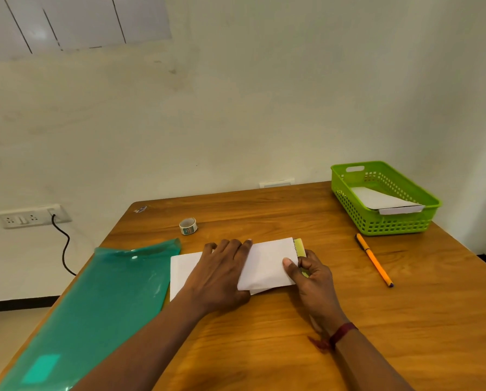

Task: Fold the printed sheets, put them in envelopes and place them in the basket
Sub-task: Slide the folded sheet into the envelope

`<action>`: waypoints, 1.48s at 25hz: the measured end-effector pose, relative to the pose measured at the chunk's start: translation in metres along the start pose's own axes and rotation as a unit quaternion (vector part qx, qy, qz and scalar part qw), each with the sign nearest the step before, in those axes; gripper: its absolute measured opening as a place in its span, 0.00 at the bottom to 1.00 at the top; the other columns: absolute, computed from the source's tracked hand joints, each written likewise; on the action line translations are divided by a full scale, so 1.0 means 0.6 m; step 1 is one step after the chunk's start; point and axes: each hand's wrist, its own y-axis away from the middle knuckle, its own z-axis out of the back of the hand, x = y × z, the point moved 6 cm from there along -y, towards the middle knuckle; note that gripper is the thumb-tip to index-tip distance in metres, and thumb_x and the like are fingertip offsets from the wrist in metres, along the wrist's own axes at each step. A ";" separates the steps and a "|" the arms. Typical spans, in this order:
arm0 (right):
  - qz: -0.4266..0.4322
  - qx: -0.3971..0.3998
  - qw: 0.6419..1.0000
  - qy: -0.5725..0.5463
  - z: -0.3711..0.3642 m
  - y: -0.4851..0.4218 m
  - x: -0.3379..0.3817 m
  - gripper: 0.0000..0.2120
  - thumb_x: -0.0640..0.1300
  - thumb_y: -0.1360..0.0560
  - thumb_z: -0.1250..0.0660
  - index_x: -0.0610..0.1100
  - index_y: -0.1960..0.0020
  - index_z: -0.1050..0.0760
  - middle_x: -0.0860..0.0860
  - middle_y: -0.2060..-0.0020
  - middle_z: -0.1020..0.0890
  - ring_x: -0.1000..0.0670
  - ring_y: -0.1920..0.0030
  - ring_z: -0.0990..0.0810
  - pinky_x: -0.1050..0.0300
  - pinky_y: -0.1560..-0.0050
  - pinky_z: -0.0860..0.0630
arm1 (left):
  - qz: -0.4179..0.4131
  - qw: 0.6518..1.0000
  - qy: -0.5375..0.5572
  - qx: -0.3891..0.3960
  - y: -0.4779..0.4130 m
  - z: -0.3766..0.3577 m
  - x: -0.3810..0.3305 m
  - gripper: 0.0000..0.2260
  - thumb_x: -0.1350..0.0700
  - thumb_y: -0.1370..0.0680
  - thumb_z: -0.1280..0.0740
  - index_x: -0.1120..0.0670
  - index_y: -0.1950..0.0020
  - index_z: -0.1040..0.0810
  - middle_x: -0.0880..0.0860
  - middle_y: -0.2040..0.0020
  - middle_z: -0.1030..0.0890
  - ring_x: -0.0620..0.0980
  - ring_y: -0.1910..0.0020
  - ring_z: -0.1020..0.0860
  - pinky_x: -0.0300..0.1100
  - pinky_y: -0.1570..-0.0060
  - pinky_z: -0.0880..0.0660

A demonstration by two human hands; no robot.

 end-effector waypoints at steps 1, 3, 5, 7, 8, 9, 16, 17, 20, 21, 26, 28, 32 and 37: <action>-0.003 0.000 1.000 -0.008 0.001 0.000 0.000 0.10 0.50 0.28 0.31 0.48 0.49 0.17 0.57 0.44 0.21 0.56 0.43 0.22 0.55 0.47 0.20 | 0.002 1.000 0.004 0.000 0.003 -0.001 0.006 0.46 0.33 0.30 0.32 0.48 0.21 0.53 0.50 0.25 0.40 0.50 0.28 0.40 0.53 0.26 0.43; -0.011 -0.001 1.000 -0.028 0.003 -0.001 -0.001 0.10 0.48 0.26 0.31 0.46 0.48 0.18 0.62 0.45 0.21 0.59 0.44 0.22 0.56 0.47 0.21 | 0.002 1.000 0.007 0.000 0.008 0.000 0.018 0.47 0.33 0.31 0.33 0.48 0.21 0.52 0.50 0.26 0.39 0.50 0.29 0.39 0.51 0.27 0.41; -0.024 -0.004 0.999 -0.037 0.005 -0.002 -0.004 0.12 0.46 0.26 0.31 0.43 0.45 0.18 0.65 0.47 0.21 0.61 0.46 0.21 0.56 0.47 0.21 | 0.000 1.000 0.005 0.001 0.012 0.002 0.028 0.47 0.32 0.31 0.33 0.49 0.21 0.52 0.50 0.26 0.38 0.50 0.30 0.38 0.49 0.29 0.40; -0.019 -0.005 1.000 -0.024 0.005 -0.002 -0.005 0.17 0.48 0.27 0.31 0.42 0.42 0.20 0.63 0.47 0.20 0.58 0.45 0.21 0.53 0.45 0.21 | -0.005 1.000 -0.003 0.000 0.014 0.004 0.035 0.46 0.33 0.30 0.33 0.49 0.21 0.51 0.50 0.27 0.37 0.50 0.31 0.36 0.48 0.30 0.39; -0.013 -0.007 1.000 -0.011 0.005 -0.002 -0.005 0.19 0.50 0.28 0.31 0.42 0.41 0.21 0.63 0.46 0.20 0.57 0.44 0.21 0.52 0.45 0.20 | -0.008 1.000 -0.008 -0.002 0.015 0.005 0.038 0.45 0.33 0.30 0.33 0.50 0.21 0.51 0.51 0.27 0.36 0.50 0.32 0.35 0.48 0.30 0.38; -0.007 -0.009 1.000 0.008 0.005 -0.002 -0.005 0.21 0.52 0.29 0.30 0.42 0.40 0.21 0.64 0.46 0.20 0.57 0.43 0.21 0.53 0.46 0.20 | -0.010 1.000 -0.013 -0.006 0.017 0.006 0.041 0.45 0.34 0.30 0.33 0.50 0.21 0.50 0.51 0.27 0.35 0.51 0.32 0.35 0.47 0.31 0.37; 0.020 0.010 0.995 0.092 -0.007 0.001 0.003 0.11 0.51 0.27 0.32 0.45 0.51 0.17 0.62 0.44 0.23 0.59 0.43 0.24 0.59 0.49 0.22 | 0.011 0.999 -0.036 -0.016 0.047 -0.002 0.075 0.46 0.33 0.31 0.33 0.51 0.21 0.48 0.51 0.30 0.32 0.51 0.35 0.32 0.49 0.32 0.35; 0.022 0.006 0.995 0.095 -0.008 0.002 0.006 0.09 0.52 0.27 0.32 0.47 0.53 0.17 0.61 0.43 0.23 0.60 0.42 0.24 0.58 0.49 0.22 | 0.015 0.999 -0.043 -0.025 0.051 -0.002 0.081 0.46 0.33 0.32 0.33 0.52 0.22 0.45 0.52 0.32 0.30 0.52 0.36 0.30 0.51 0.33 0.33; 0.051 -0.060 0.988 0.131 0.005 0.004 0.015 0.07 0.46 0.25 0.31 0.57 0.49 0.22 0.61 0.43 0.23 0.61 0.42 0.26 0.60 0.51 0.26 | 0.055 0.996 -0.047 -0.051 0.065 -0.005 0.110 0.44 0.36 0.34 0.29 0.52 0.24 0.40 0.53 0.34 0.27 0.56 0.36 0.28 0.58 0.30 0.36; 0.053 -0.082 0.983 0.153 0.008 0.005 0.015 0.11 0.44 0.24 0.31 0.58 0.47 0.24 0.61 0.43 0.23 0.59 0.42 0.26 0.61 0.50 0.27 | 0.076 0.994 -0.047 -0.059 0.073 -0.006 0.119 0.43 0.39 0.34 0.28 0.52 0.24 0.39 0.53 0.34 0.27 0.57 0.34 0.29 0.60 0.28 0.41; 0.133 -0.031 0.906 0.402 -0.025 0.008 0.004 0.17 0.42 0.24 0.34 0.53 0.37 0.28 0.59 0.39 0.26 0.53 0.33 0.32 0.57 0.34 0.34 | 0.199 0.971 -0.041 -0.124 0.118 -0.018 0.129 0.41 0.59 0.38 0.26 0.55 0.26 0.36 0.59 0.33 0.29 0.61 0.29 0.35 0.67 0.26 0.52; 0.147 0.024 0.867 0.475 -0.040 -0.001 0.001 0.18 0.47 0.24 0.35 0.53 0.34 0.30 0.57 0.35 0.27 0.52 0.28 0.37 0.55 0.30 0.39 | 0.232 0.958 -0.034 -0.163 0.128 -0.026 0.125 0.39 0.65 0.39 0.28 0.59 0.27 0.33 0.63 0.35 0.28 0.64 0.30 0.34 0.68 0.27 0.51; 0.150 0.167 0.776 0.589 -0.062 -0.028 -0.016 0.26 0.60 0.23 0.50 0.54 0.27 0.39 0.57 0.26 0.36 0.54 0.23 0.50 0.54 0.26 0.54 | 0.263 0.942 -0.030 -0.208 0.136 -0.043 0.128 0.38 0.68 0.38 0.29 0.61 0.28 0.33 0.65 0.36 0.27 0.66 0.31 0.33 0.69 0.28 0.48; 0.163 0.186 0.748 0.616 -0.066 -0.039 -0.027 0.29 0.68 0.26 0.50 0.56 0.29 0.38 0.57 0.32 0.32 0.54 0.27 0.40 0.52 0.25 0.52 | 0.250 0.941 0.006 -0.226 0.133 -0.050 0.130 0.41 0.70 0.38 0.30 0.58 0.26 0.38 0.63 0.32 0.29 0.63 0.28 0.36 0.66 0.27 0.45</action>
